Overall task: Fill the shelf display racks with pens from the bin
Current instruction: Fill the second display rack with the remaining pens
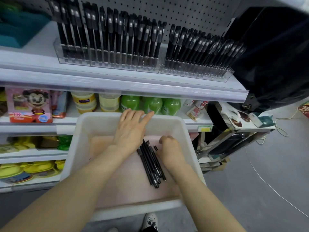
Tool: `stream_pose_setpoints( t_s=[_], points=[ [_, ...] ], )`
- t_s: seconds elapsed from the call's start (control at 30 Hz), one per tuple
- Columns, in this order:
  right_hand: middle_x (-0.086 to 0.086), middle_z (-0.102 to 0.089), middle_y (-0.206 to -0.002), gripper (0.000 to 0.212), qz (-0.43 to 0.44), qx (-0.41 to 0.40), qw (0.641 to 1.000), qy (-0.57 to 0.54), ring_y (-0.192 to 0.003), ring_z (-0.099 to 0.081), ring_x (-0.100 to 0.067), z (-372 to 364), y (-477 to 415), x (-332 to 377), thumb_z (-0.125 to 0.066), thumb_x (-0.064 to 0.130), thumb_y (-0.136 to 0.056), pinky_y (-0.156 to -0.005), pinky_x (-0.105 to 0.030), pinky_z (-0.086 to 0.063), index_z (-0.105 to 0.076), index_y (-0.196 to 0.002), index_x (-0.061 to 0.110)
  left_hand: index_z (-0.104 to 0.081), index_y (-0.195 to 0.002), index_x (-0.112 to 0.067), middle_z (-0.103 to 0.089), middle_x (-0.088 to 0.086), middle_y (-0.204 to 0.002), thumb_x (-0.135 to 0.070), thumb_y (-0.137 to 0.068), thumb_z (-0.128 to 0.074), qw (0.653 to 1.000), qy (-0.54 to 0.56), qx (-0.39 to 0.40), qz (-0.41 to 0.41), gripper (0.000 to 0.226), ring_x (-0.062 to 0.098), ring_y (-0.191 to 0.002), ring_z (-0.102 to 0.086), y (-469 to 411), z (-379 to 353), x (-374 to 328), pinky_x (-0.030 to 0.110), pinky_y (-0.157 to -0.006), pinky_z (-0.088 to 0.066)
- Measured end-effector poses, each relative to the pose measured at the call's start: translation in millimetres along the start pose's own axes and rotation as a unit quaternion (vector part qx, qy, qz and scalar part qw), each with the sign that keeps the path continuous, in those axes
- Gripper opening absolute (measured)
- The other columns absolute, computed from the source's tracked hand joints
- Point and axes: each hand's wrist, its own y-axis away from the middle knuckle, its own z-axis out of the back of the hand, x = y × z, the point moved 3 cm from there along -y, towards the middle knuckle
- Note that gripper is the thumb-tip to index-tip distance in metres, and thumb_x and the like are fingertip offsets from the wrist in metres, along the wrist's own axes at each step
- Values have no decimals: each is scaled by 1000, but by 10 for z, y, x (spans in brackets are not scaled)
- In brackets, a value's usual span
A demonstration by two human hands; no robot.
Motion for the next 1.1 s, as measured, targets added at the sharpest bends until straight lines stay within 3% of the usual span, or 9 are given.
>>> stream_pose_setpoints(
  t_s=[0.17, 0.4, 0.5, 0.63, 0.77, 0.9, 0.97, 1.0, 1.1],
  points=[
    [-11, -65, -109, 15, -16, -7, 996, 83, -102, -62, -32, -19, 40, 2, -52, 12, -92, -72, -30, -40, -61, -105, 10, -50, -140, -19, -59, 8, -114, -15, -78, -70, 1000, -6, 1, -4, 65, 30, -105, -52, 2, 3, 9, 44, -107, -29],
    [0, -69, -90, 19, -14, -58, 972, -226, -88, -64, -21, 252, -34, -78, -60, 18, -92, -77, -28, -48, -65, -111, 17, -53, -138, -20, -62, 7, -113, -10, -75, -74, 1000, -2, 7, 7, 68, 29, -104, -54, -40, 24, 14, 43, -103, -32],
    [5, -67, -86, 17, 9, -80, 956, -281, -84, -63, -12, 454, -67, -126, -66, 17, -89, -79, -23, -48, -70, -105, 20, -63, -128, -16, -65, 9, -107, -10, -80, -70, 999, 44, -18, 8, 49, 31, -99, -58, -110, 87, -1, 43, -95, -42],
    [3, -70, -82, 9, 31, -141, 901, -408, -79, -65, -11, 712, -152, -169, -72, 13, -85, -73, -18, -50, -69, -90, 20, -64, -125, -13, -65, 3, -111, -31, -99, -42, 990, 130, -17, 50, 39, 21, -109, -48, -279, 302, -140, 28, -96, -36],
    [-11, -72, -87, 5, 59, -166, 825, -536, -79, -69, -17, 1041, -233, -202, -69, 10, -88, -72, -22, -54, -67, -93, 12, -62, -126, -23, -66, -4, -117, -39, -100, -45, 980, 180, 46, 67, 34, 18, -108, -57, -551, 476, -375, 31, -89, -44],
    [-15, -72, -83, 6, 72, -163, 768, -615, -76, -69, -17, 1365, -362, -277, -68, 6, -89, -75, -28, -56, -65, -93, 6, -62, -99, -30, -68, -10, -96, -36, -98, -52, 966, 226, 104, 72, 12, 13, -89, -61, -822, 497, -559, 30, -70, -43],
    [-8, -72, -91, 12, 69, -192, 779, -592, -79, -69, -8, 1478, -430, -347, -70, 11, -88, -78, -28, -54, -65, -98, 16, -56, -91, -32, -65, -11, -88, -32, -99, -53, 966, 221, 104, 84, 8, 13, -81, -60, -947, 491, -592, 29, -65, -41],
    [-1, -68, -103, 21, 71, -244, 811, -527, -86, -66, -3, 1534, -452, -406, -69, 14, -89, -80, -24, -53, -62, -107, 22, -56, -90, -30, -63, -11, -86, -31, -99, -52, 968, 211, 100, 88, 10, 13, -79, -59, -1009, 491, -594, 30, -65, -40],
    [0, -47, -129, 42, 189, -409, 868, -209, -107, -49, -8, 1712, -466, -470, -62, 6, -90, -87, -20, -45, -53, -129, 17, -62, -99, -23, -65, -6, -93, -31, -100, -49, 983, 150, 77, 69, 15, 18, -87, -59, -1238, 505, -601, 34, -73, -45]
  ],
)
